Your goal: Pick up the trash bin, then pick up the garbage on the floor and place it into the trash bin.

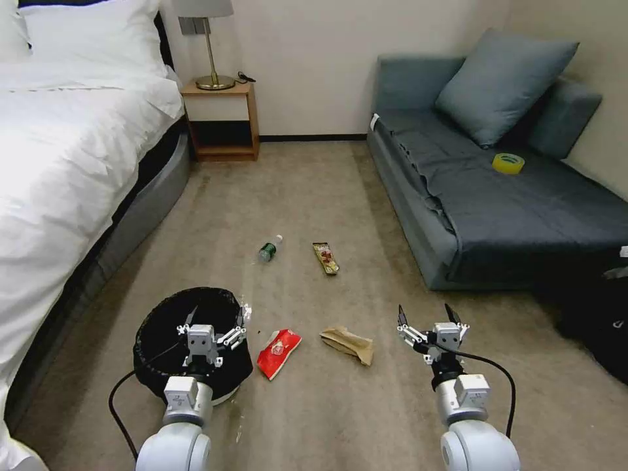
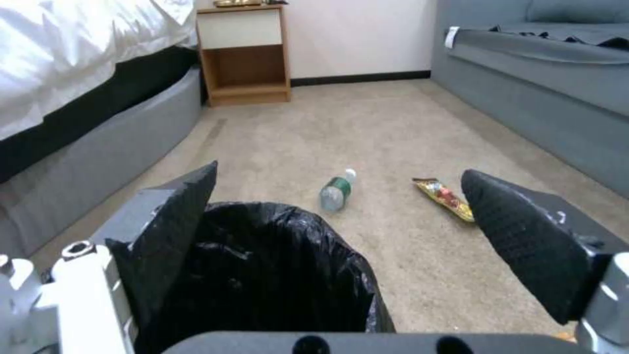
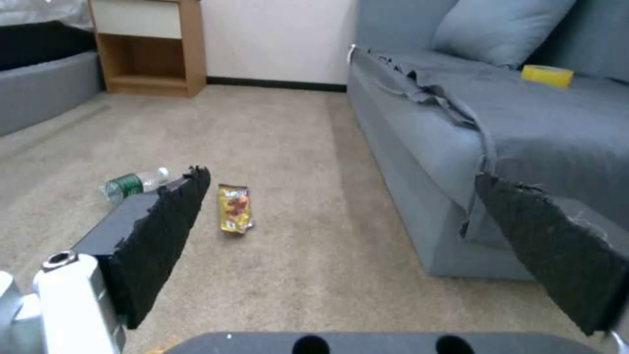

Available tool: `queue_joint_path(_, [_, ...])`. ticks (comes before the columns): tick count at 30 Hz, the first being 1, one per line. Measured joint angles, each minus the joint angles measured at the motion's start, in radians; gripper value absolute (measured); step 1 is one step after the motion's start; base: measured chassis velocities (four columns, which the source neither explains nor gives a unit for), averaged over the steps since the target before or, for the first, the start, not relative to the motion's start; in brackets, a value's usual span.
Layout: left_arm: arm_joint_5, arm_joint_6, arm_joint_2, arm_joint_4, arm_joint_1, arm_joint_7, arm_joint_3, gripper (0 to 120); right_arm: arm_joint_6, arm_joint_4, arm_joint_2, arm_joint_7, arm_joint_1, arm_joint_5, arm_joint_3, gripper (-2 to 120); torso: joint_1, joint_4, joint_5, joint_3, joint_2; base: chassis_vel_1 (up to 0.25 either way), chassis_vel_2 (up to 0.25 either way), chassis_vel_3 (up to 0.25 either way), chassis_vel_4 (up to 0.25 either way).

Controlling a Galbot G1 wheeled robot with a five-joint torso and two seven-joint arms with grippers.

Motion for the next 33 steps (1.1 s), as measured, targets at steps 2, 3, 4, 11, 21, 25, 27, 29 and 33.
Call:
queue_joint_path(2, [0.000, 0.000, 0.000, 0.000, 0.000, 0.000, 0.000, 100, 0.000, 0.000, 0.000, 0.000, 0.000, 0.000, 0.000, 100, 0.000, 0.0000, 0.0000, 0.000, 0.000, 0.000, 0.000, 0.000, 0.000])
queue_joint_path(3, [0.000, 0.000, 0.000, 0.000, 0.000, 0.000, 0.000, 100, 0.000, 0.000, 0.000, 0.000, 0.000, 0.000, 0.000, 100, 0.000, 0.0000, 0.0000, 0.000, 0.000, 0.000, 0.000, 0.000, 0.000])
queue_joint_path(4, [0.000, 0.000, 0.000, 0.000, 0.000, 0.000, 0.000, 100, 0.000, 0.000, 0.000, 0.000, 0.000, 0.000, 0.000, 100, 0.000, 0.0000, 0.0000, 0.000, 0.000, 0.000, 0.000, 0.000, 0.000])
queue_joint_path(11, [-0.004, 0.014, -0.003, -0.019, 0.002, -0.005, 0.000, 100, -0.015, 0.057, 0.010, 0.014, -0.011, 0.006, 0.023, 100, 0.000, 0.0001, -0.0002, 0.000, 0.000, 0.000, 0.000, 0.000, 0.000])
queue_joint_path(21, [-0.064, 0.196, -0.063, -0.313, 0.022, -0.090, -0.009, 100, -0.103, 0.343, 0.067, 0.095, -0.069, 0.044, 0.142, 100, 0.000, 0.0000, 0.0000, 0.000, 0.000, 0.000, 0.000, 0.000, 0.000])
queue_joint_path(25, [-0.144, 0.311, -0.009, -0.398, 0.035, -0.163, -0.115, 100, -0.141, 0.449, 0.076, 0.147, -0.087, 0.103, 0.184, 100, 0.000, -0.0001, 0.0006, 0.000, 0.000, 0.000, 0.000, 0.000, 0.000])
queue_joint_path(27, [-0.155, 0.324, 0.005, -0.397, 0.034, -0.174, -0.143, 100, -0.145, 0.450, 0.075, 0.153, -0.087, 0.113, 0.185, 100, 0.000, 0.0000, 0.0001, 0.000, 0.000, 0.000, 0.000, 0.000, 0.000])
queue_joint_path(29, [-0.173, 0.331, 0.021, -0.391, 0.033, -0.180, -0.180, 100, -0.147, 0.451, 0.074, 0.158, -0.083, 0.120, 0.184, 100, 0.000, 0.0001, 0.0000, 0.000, 0.000, 0.000, 0.000, 0.000, 0.000])
queue_joint_path(33, [-0.190, 0.352, 0.031, -0.384, 0.042, -0.197, -0.193, 100, -0.154, 0.449, 0.072, 0.159, -0.080, 0.123, 0.179, 100, 0.000, 0.0000, 0.0000, 0.000, 0.000, 0.000, 0.000, 0.000, 0.000])
